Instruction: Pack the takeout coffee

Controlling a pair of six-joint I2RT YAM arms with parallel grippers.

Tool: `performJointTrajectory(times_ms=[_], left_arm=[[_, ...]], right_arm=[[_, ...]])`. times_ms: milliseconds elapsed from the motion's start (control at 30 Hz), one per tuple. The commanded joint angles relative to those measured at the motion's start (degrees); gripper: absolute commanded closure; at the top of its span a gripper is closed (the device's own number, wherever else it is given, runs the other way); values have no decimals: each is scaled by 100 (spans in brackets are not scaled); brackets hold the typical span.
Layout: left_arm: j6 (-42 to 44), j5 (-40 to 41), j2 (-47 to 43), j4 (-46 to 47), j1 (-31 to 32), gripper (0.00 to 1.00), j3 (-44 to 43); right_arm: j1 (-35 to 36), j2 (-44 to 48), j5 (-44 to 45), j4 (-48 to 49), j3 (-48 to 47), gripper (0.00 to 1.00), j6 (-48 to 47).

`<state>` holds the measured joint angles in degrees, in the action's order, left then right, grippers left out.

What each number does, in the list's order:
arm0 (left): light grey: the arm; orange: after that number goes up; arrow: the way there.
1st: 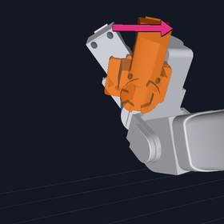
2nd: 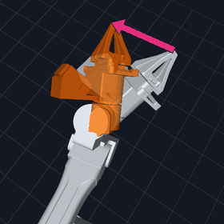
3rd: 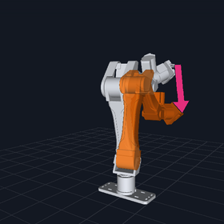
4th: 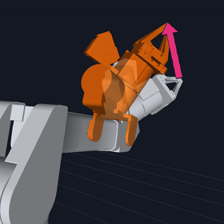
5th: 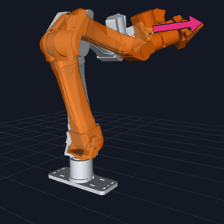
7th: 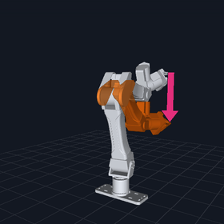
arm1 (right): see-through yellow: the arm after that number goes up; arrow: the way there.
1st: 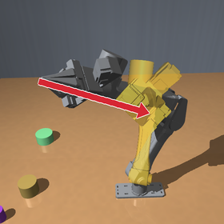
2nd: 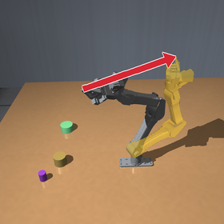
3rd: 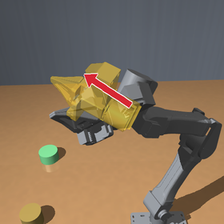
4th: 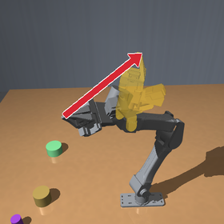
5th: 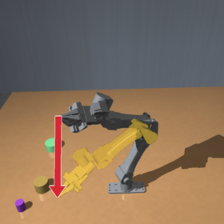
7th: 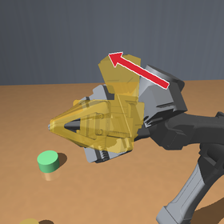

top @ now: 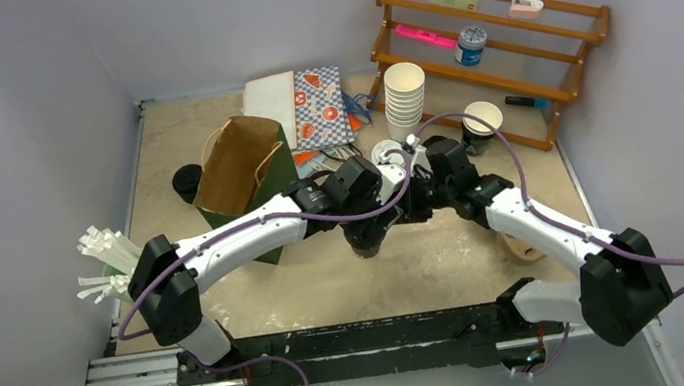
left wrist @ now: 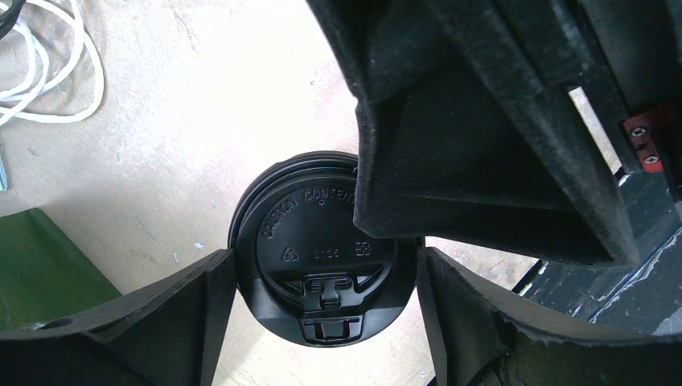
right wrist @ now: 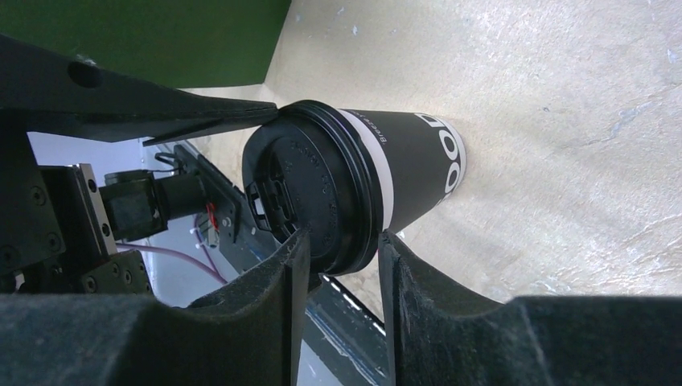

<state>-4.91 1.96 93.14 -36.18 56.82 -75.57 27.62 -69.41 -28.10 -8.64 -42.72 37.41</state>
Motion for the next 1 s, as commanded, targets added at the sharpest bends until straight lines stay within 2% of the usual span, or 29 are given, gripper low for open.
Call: performJointTrajectory(times_ms=[0,367,767,833,967], left_arm=[[75,138,125,-161,22,22,-194],[116,-46,284,-329,8,28,-398],[148,-129,327,-512,7,30,-476],[141,-150,327,-512,5,30,-468],[139,-160,323,-506,5,30,-452]], right_arm=[[-37,-54,-79,137,61,62,-5],[-37,-118,-60,196,166,65,-4],[-72,327,296,128,101,61,-6],[-81,304,255,196,119,63,39],[-88,212,241,297,192,76,86]])
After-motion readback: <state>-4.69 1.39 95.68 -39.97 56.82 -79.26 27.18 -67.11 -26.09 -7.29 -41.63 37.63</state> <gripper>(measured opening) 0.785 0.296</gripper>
